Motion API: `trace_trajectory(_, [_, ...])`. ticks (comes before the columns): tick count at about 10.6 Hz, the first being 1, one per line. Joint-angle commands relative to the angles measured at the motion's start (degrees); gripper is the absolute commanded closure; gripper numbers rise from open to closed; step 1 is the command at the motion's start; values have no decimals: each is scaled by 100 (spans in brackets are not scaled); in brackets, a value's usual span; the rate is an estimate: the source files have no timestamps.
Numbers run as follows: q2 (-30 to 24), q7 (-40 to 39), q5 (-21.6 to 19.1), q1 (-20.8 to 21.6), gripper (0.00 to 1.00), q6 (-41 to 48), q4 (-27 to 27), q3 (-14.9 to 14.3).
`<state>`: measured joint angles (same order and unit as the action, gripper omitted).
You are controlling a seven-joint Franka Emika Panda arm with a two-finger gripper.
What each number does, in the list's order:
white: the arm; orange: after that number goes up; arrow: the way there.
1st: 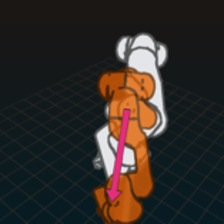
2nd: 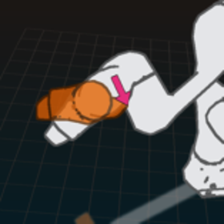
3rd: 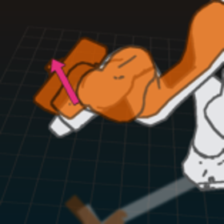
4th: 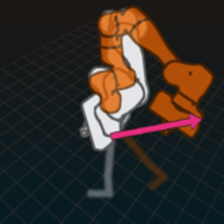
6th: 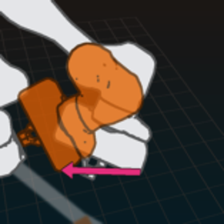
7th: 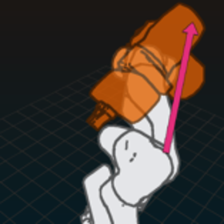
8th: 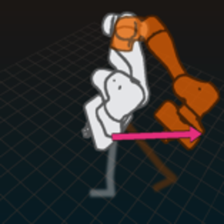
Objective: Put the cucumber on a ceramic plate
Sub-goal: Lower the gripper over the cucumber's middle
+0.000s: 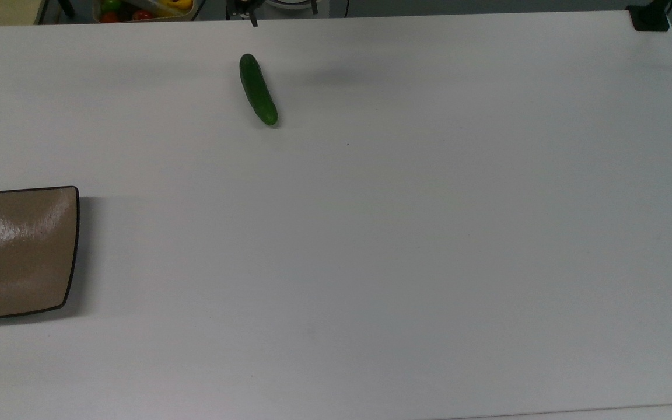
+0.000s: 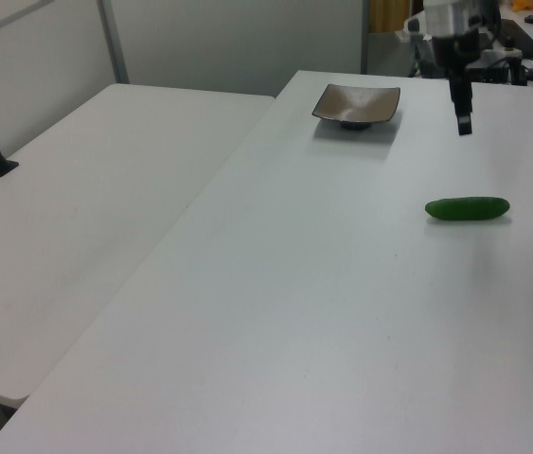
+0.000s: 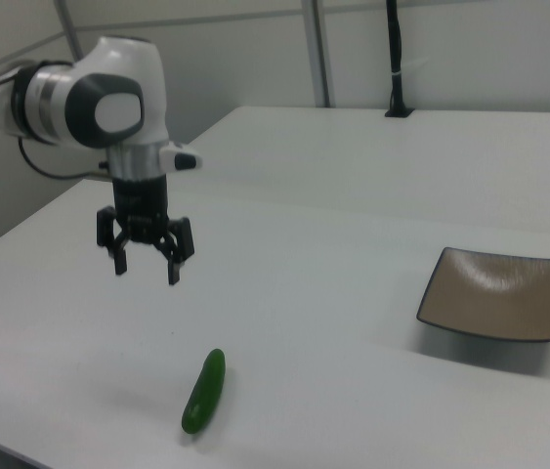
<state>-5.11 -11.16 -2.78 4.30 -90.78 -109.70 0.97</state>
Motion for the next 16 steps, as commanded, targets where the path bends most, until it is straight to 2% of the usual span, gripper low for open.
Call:
trace_trajectory(1, [-227, -141, 435, 168, 0, -62, -735, 26])
trace_trajectory(5, [-280, -817, 717, 116, 0, -141, -1255, 123])
trace_trajectory(9, [-219, -994, 928, -121, 0, -1763, -2080, 114])
trace_trajectory(12, [-122, -1003, 1060, -385, 0, -2941, -2467, 88])
trace_trajectory(16, [-78, -1248, 1078, -657, 0, -3780, -2838, 61])
